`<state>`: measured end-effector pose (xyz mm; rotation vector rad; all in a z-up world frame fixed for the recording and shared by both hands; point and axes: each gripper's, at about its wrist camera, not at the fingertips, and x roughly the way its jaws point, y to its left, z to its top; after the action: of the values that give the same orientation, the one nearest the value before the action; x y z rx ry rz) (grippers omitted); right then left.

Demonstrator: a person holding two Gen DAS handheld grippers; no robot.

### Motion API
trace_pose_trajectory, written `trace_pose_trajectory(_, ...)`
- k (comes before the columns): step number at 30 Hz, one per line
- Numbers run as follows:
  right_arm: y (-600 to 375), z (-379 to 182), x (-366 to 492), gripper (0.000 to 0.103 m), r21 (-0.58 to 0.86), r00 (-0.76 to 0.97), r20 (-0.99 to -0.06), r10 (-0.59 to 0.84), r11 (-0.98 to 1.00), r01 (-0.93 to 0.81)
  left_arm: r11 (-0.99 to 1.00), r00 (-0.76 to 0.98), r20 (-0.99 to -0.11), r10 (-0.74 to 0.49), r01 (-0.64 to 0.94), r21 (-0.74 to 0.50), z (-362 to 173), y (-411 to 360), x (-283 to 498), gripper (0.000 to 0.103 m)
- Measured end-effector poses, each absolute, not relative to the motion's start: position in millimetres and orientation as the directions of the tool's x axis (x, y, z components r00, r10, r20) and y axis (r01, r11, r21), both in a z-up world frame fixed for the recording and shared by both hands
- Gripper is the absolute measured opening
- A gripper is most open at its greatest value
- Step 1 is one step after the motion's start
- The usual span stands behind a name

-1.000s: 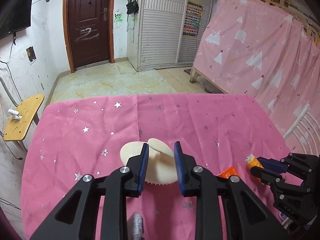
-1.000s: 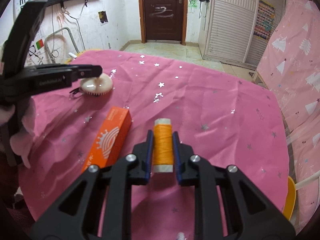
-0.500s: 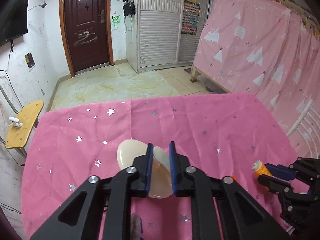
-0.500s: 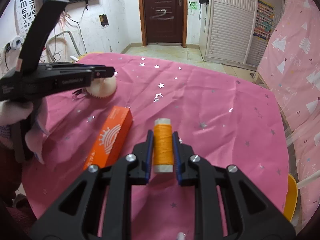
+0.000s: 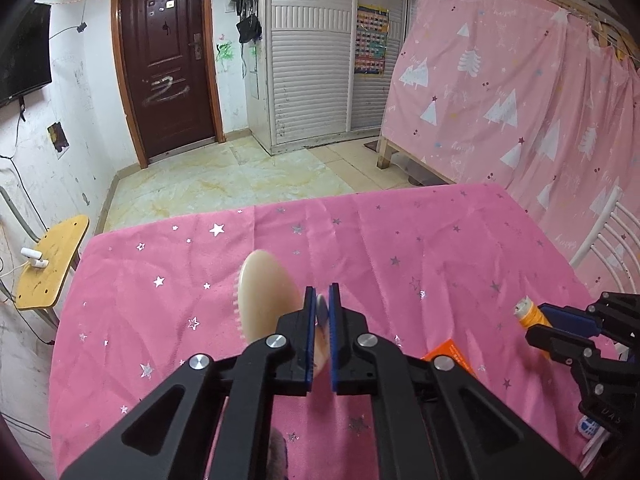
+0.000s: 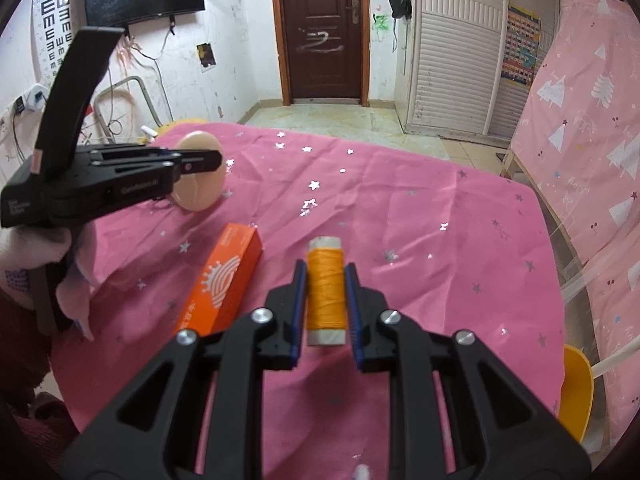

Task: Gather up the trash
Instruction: 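Lift hairbrush and thread spool and carry both toward the orange bucket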

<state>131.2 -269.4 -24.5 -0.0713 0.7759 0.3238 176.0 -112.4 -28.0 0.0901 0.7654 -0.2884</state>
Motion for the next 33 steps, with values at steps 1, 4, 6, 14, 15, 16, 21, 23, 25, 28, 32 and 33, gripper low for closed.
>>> trace_pose_trajectory(1, -271.1, -22.5, 130.1, 0.018, 0.056, 0.673, -0.693, 0.26, 0.949, -0.309, 0.958, 0.691, -0.687, -0.223, 0.287, -0.022, -25.6, -112.0, 174.3, 0.0)
trace_pose_trajectory(4, -274.0, -19.2, 127.4, 0.018, 0.055, 0.684, -0.683, 0.257, 0.951, -0.303, 0.956, 0.704, -0.674, -0.224, 0.292, -0.014, -19.0, -112.4, 171.0, 0.0)
trace_pose_trajectory(6, -275.2, -17.3, 125.7, 0.018, 0.055, 0.688, -0.679, 0.257, 0.952, -0.302, 0.956, 0.712, -0.664, -0.229, 0.294, -0.015, -13.2, -112.2, 167.9, 0.0)
trace_pose_trajectory(14, -286.0, -10.6, 119.2, 0.018, 0.069, 0.71, -0.654, 0.261, 0.955, -0.288, 0.949, 0.744, -0.621, -0.248, 0.315, -0.002, 14.1, -117.8, 152.6, 0.0)
trace_pose_trajectory(15, -287.8, -9.8, 117.9, 0.018, 0.071, 0.713, -0.65, 0.261, 0.956, -0.284, 0.947, 0.746, -0.616, -0.252, 0.322, 0.003, 17.6, -120.4, 149.7, 0.0)
trace_pose_trajectory(16, -290.3, -8.4, 116.9, 0.018, 0.073, 0.718, -0.646, 0.259, 0.957, -0.28, 0.944, 0.75, -0.609, -0.256, 0.329, 0.009, 21.5, -123.7, 146.3, 0.0)
trace_pose_trajectory(21, -305.4, -2.1, 110.9, 0.018, 0.083, 0.739, -0.624, 0.253, 0.962, -0.259, 0.93, 0.757, -0.591, -0.28, 0.366, 0.027, 35.1, -142.7, 133.1, 0.0)
trace_pose_trajectory(23, -315.8, 0.1, 107.7, 0.018, 0.089, 0.749, -0.614, 0.248, 0.965, -0.247, 0.924, 0.758, -0.585, -0.289, 0.381, 0.038, 39.4, -152.2, 127.3, 0.0)
trace_pose_trajectory(25, -326.8, 2.0, 103.5, 0.018, 0.096, 0.761, -0.603, 0.239, 0.969, -0.229, 0.916, 0.758, -0.579, -0.299, 0.398, 0.048, 43.9, -162.6, 122.2, 0.0)
trace_pose_trajectory(28, -343.5, 3.7, 98.2, 0.018, 0.106, 0.774, -0.592, 0.225, 0.974, -0.203, 0.902, 0.755, -0.575, -0.315, 0.427, 0.066, 49.8, -184.4, 114.4, 0.0)
trace_pose_trajectory(32, -372.9, 4.0, 86.2, 0.018, 0.122, 0.794, -0.575, 0.194, 0.981, -0.152, 0.876, 0.744, -0.571, -0.347, 0.474, 0.084, 53.3, -216.1, 103.2, 0.0)
trace_pose_trajectory(33, -380.3, 4.1, 83.4, 0.018, 0.125, 0.799, -0.572, 0.186, 0.982, -0.139, 0.869, 0.737, -0.572, -0.359, 0.488, 0.083, 54.2, -224.8, 100.9, 0.0)
